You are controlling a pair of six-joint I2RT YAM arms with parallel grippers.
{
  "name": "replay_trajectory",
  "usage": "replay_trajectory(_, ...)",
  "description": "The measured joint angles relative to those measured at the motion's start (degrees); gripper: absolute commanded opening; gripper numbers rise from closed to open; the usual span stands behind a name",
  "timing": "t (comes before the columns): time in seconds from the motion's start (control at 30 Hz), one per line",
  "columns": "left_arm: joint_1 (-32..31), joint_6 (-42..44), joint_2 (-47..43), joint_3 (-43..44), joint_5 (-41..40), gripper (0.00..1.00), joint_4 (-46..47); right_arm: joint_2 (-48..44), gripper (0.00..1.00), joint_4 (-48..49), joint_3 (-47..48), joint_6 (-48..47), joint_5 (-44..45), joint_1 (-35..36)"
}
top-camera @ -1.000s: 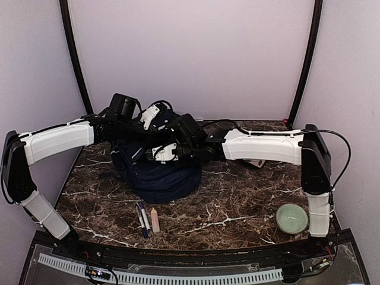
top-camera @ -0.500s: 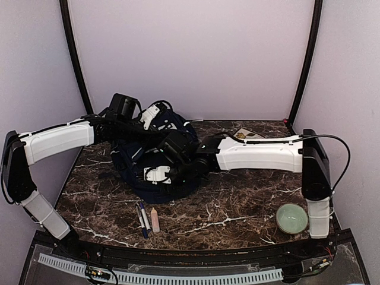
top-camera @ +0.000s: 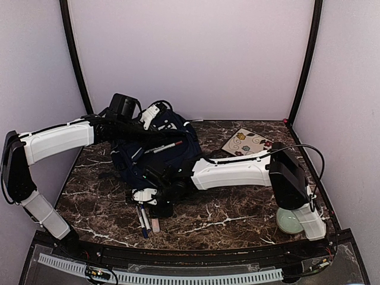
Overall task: Pack the student bag
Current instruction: Move the pen to the center of the board.
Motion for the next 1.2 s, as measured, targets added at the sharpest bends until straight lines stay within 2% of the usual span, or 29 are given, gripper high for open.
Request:
replay_trajectory(0.33, 0.00, 0.17, 0.00, 0.00, -0.02, 0.00, 0.00, 2.95, 0.62, 2.82, 0.90, 1.92, 1.90, 0.55)
replay_trajectory(0.53, 0.00, 0.24, -0.04, 0.00, -0.02, 0.00, 0.00, 3.06, 0.63, 3.21, 0.90, -1.88, 5.40, 2.25)
replay_trajectory(0.8, 0.00, 0.24, -0.04, 0.00, 0.00, 0.00, 0.00, 2.93, 0.64, -1.84, 0.74, -6.58, 6.82, 2.58)
replay_trajectory(1.2, 0.00, 0.24, -0.04, 0.00, 0.02, 0.00, 0.00, -6.12, 0.67, -2.64, -12.52, -9.07, 12.98, 1.99)
